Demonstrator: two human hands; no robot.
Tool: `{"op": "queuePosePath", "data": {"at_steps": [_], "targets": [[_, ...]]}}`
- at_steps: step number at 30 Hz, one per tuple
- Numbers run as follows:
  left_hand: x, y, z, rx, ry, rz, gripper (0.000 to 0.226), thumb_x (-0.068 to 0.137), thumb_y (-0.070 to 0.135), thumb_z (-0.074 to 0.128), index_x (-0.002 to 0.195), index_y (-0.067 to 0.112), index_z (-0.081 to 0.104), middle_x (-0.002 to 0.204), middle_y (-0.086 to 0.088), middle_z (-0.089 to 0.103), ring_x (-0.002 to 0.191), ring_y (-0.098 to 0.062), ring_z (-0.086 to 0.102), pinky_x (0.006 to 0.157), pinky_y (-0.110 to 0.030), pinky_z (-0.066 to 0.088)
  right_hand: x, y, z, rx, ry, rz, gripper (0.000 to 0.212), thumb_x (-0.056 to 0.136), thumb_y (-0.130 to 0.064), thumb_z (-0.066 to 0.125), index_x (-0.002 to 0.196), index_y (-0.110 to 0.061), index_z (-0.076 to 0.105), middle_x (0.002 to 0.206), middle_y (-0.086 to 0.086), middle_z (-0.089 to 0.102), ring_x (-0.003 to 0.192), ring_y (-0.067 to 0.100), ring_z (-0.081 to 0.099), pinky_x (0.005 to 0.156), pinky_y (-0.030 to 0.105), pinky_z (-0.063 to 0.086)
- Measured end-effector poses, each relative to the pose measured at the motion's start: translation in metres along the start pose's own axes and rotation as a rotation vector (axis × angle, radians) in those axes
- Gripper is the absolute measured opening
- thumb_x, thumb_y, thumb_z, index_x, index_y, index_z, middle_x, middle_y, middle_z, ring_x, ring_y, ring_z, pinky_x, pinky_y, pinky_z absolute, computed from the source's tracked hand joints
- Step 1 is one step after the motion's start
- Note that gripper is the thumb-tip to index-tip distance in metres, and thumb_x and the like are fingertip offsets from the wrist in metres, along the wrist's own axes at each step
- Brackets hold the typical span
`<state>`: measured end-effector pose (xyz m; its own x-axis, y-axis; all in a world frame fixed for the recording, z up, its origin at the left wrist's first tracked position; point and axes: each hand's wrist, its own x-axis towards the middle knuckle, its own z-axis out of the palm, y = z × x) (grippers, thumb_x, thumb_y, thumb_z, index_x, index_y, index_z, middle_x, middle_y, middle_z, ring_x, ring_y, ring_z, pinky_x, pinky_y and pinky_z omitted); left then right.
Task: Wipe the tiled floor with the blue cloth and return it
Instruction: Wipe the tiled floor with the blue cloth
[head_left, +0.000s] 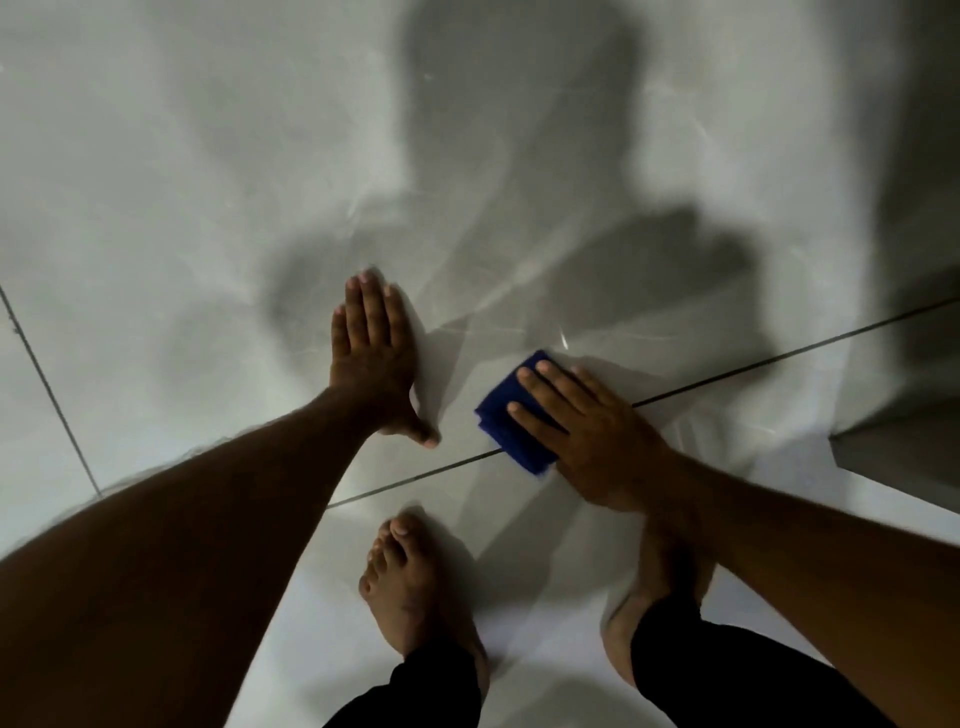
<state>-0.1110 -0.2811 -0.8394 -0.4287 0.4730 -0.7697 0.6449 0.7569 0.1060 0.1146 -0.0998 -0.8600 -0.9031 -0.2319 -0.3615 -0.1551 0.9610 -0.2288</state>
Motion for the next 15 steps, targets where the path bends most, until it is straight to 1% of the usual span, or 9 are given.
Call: {"op": "queuePosePath", "data": {"at_steps": [2, 4, 5, 7, 9, 11, 13, 14, 15], "targets": [[0.001, 0.001, 0.001, 0.004, 0.003, -0.010, 0.185, 0.020, 0.080, 0.079, 0.132, 0.001, -0.046, 0.138, -0.027, -0.051, 0.130, -0.044, -0.045, 0.113, -0.054, -0.019, -0.011, -0.022, -0.002, 0.050, -0.006, 0.174, 0.084, 0.083, -0.032, 0.062, 0.154, -0.013, 0.022, 0.162, 0.022, 0.017, 0.149, 0.042, 0.011, 0.120, 0.055, 0.015], [0.002, 0.000, 0.003, 0.014, 0.011, -0.008, 0.185, 0.021, 0.080, 0.079, 0.129, 0.002, -0.049, 0.135, -0.026, -0.054, 0.128, -0.043, -0.047, 0.112, -0.054, -0.020, -0.006, -0.047, -0.002, 0.094, -0.034, 0.285, 0.088, 0.081, -0.037, 0.065, 0.153, -0.010, 0.022, 0.161, 0.024, 0.017, 0.148, 0.045, 0.009, 0.119, 0.058, 0.017], [0.002, -0.001, 0.004, 0.020, 0.016, -0.005, 0.185, 0.021, 0.080, 0.080, 0.128, 0.003, -0.050, 0.133, -0.025, -0.056, 0.127, -0.042, -0.048, 0.112, -0.053, -0.020, 0.004, -0.054, -0.004, 0.107, -0.028, 0.284, 0.089, 0.081, -0.038, 0.065, 0.153, -0.009, 0.022, 0.161, 0.025, 0.016, 0.148, 0.046, 0.008, 0.118, 0.059, 0.017], [0.005, -0.003, 0.006, 0.009, 0.036, -0.005, 0.185, 0.021, 0.080, 0.080, 0.128, 0.004, -0.050, 0.133, -0.024, -0.057, 0.127, -0.042, -0.049, 0.112, -0.053, -0.021, 0.030, -0.059, -0.009, 0.096, 0.008, 0.203, 0.090, 0.080, -0.038, 0.064, 0.152, -0.007, 0.021, 0.161, 0.026, 0.013, 0.148, 0.047, 0.005, 0.119, 0.059, 0.013], [0.006, -0.003, 0.010, 0.007, 0.056, -0.005, 0.185, 0.021, 0.080, 0.080, 0.131, 0.004, -0.048, 0.139, -0.025, -0.051, 0.130, -0.042, -0.046, 0.113, -0.052, -0.020, 0.049, -0.059, -0.011, 0.092, 0.015, 0.156, 0.091, 0.080, -0.037, 0.064, 0.153, -0.008, 0.019, 0.162, 0.024, 0.010, 0.148, 0.045, 0.002, 0.121, 0.055, 0.008], [0.004, -0.004, 0.011, 0.038, 0.079, -0.003, 0.184, 0.022, 0.080, 0.080, 0.131, 0.003, -0.047, 0.144, -0.027, -0.045, 0.133, -0.042, -0.042, 0.113, -0.053, -0.019, 0.049, -0.052, -0.012, 0.077, -0.011, 0.116, 0.087, 0.084, -0.036, 0.060, 0.154, -0.010, 0.016, 0.163, 0.023, 0.007, 0.149, 0.043, 0.000, 0.121, 0.054, 0.007], [0.000, -0.003, 0.010, 0.060, 0.103, -0.016, 0.183, 0.023, 0.079, 0.080, 0.131, 0.002, -0.046, 0.149, -0.029, -0.039, 0.135, -0.042, -0.039, 0.113, -0.055, -0.017, 0.028, -0.030, -0.013, 0.029, -0.041, 0.022, 0.079, 0.088, -0.034, 0.056, 0.154, -0.011, 0.020, 0.162, 0.023, 0.011, 0.149, 0.044, 0.006, 0.120, 0.055, 0.015], [-0.002, -0.001, 0.010, 0.068, 0.112, -0.028, 0.183, 0.024, 0.079, 0.080, 0.132, 0.000, -0.045, 0.150, -0.029, -0.036, 0.136, -0.043, -0.037, 0.113, -0.057, -0.017, 0.011, -0.014, -0.012, 0.011, -0.037, 0.010, 0.077, 0.087, -0.033, 0.058, 0.153, -0.011, 0.024, 0.160, 0.024, 0.017, 0.148, 0.045, 0.013, 0.117, 0.057, 0.021], [-0.005, 0.002, 0.011, 0.077, 0.124, -0.050, 0.182, 0.026, 0.079, 0.080, 0.133, -0.002, -0.043, 0.152, -0.031, -0.033, 0.138, -0.044, -0.034, 0.113, -0.057, -0.016, -0.009, 0.005, -0.011, 0.007, -0.025, 0.061, 0.078, 0.085, -0.032, 0.062, 0.152, -0.010, 0.029, 0.158, 0.027, 0.024, 0.145, 0.048, 0.021, 0.114, 0.060, 0.027]]}}
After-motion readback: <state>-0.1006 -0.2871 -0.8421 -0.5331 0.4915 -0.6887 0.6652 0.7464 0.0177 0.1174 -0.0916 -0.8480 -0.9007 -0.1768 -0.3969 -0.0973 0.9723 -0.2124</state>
